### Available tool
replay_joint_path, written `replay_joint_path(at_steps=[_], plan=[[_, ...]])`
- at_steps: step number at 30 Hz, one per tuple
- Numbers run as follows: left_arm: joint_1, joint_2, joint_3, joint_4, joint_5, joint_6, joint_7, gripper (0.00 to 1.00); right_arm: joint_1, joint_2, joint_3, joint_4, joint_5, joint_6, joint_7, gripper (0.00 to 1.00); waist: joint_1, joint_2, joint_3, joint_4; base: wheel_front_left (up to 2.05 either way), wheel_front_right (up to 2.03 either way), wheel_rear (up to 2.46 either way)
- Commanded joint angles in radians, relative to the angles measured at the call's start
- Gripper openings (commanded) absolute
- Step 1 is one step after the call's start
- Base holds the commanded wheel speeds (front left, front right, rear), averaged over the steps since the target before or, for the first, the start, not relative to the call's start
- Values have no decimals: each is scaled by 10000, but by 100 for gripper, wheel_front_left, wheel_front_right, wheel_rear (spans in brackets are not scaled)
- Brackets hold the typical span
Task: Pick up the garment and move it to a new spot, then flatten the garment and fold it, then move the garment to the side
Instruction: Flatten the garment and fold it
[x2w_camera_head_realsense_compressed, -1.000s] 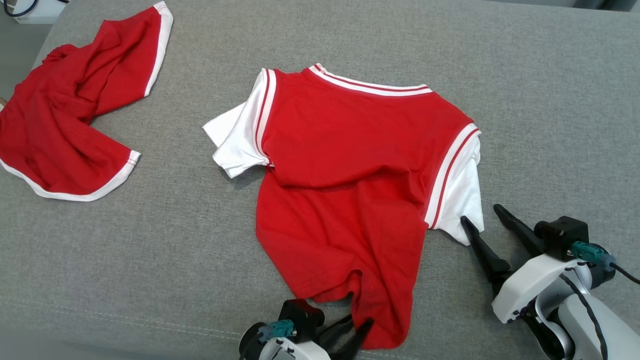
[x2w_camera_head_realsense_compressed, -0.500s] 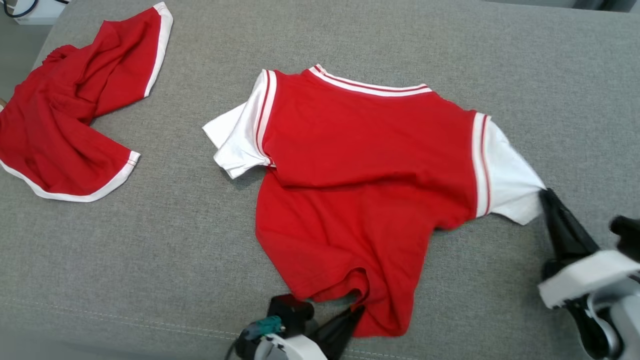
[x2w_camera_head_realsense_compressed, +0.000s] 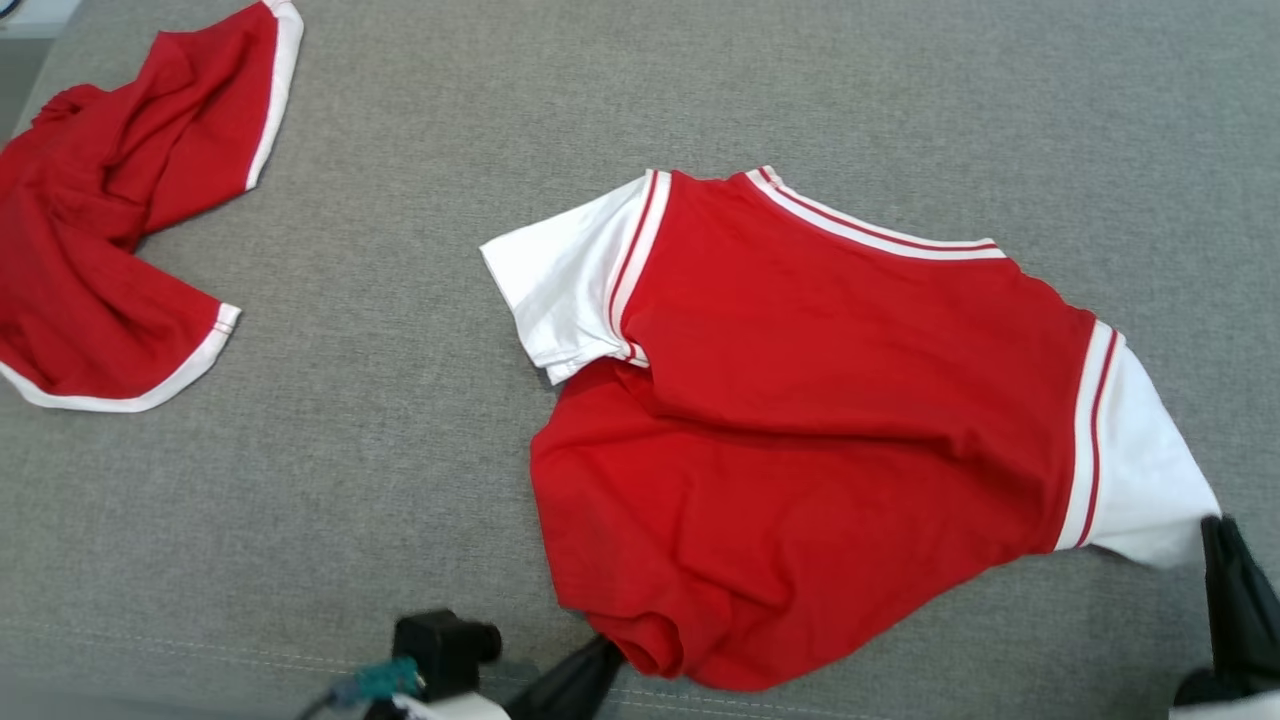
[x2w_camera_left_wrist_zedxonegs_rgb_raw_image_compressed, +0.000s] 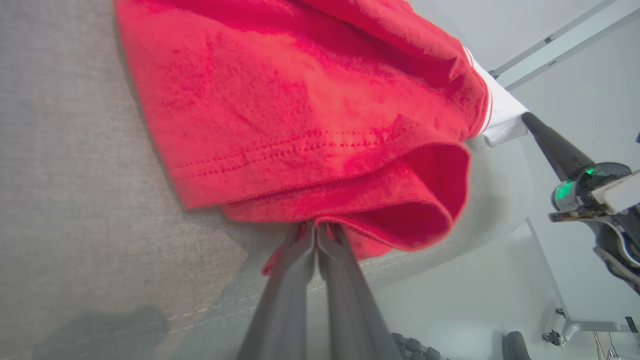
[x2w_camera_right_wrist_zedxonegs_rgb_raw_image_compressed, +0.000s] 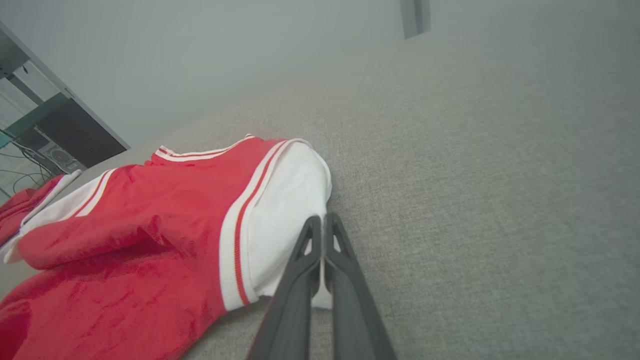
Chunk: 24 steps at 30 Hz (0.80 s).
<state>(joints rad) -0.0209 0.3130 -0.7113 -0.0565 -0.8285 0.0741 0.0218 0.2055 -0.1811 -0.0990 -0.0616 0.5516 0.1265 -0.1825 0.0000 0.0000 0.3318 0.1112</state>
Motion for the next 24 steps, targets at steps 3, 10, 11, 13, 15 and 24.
replay_joint_path(at_steps=[3, 10, 11, 13, 15, 24], plan=[[-1715, 765, 906, -626, -897, -774, 1229, 0, -2167, -65, 14, 1, 1341, 42, 1321, 0, 0, 0, 56, -165, 0, 0, 0], [-7725, 1566, 2610, 2319, -2349, -1018, 4472, 0, -10440, 122, 1054, 3792, 1419, 42, 2772, 0, 0, 0, -111, -968, 0, 0, 0], [-8835, 1683, 2758, 2987, -2134, -939, 4654, 0, -11795, 341, 1066, 4601, 1199, 42, 2472, 0, 0, 0, -192, -1099, 0, 0, 0], [-10839, 1423, 3423, 4231, -2112, -770, 4216, 0, -13951, 780, 983, 6150, 1040, 42, 1898, 0, 0, 0, -376, -1277, 0, 0, 0], [-12399, 1186, 3784, 5204, -1956, -927, 3535, 0, -15423, 933, 1162, 7185, 799, 42, 1373, 0, 0, 0, -440, -1354, 0, 0, 0], [-11150, 133, 3644, 7480, -2649, -1931, 2457, 0, -12734, 114, 4275, 7023, 2353, 42, 1183, 0, 0, 0, -212, -1257, 0, 0, 0]])
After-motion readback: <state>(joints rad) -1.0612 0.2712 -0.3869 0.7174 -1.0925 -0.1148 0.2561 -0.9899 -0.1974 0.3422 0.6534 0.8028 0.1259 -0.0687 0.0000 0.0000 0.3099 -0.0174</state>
